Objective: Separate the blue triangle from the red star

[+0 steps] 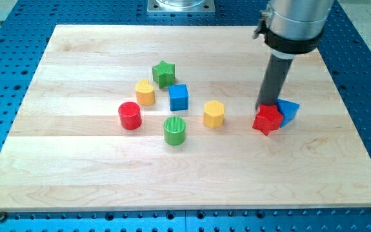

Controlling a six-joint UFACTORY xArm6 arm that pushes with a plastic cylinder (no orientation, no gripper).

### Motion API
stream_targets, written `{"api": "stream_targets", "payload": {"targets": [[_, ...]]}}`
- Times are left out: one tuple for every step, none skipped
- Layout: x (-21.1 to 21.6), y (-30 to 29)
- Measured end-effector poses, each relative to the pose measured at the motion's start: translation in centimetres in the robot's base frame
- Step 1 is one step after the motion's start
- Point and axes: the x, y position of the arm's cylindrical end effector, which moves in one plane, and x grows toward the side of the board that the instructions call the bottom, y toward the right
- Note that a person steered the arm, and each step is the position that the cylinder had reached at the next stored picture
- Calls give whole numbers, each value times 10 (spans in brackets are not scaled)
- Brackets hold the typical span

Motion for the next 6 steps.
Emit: {"api": "stream_targets", "payload": {"targets": [[-11,4],[-16,8],[50,30],[69,55],[65,71],[29,85]]}}
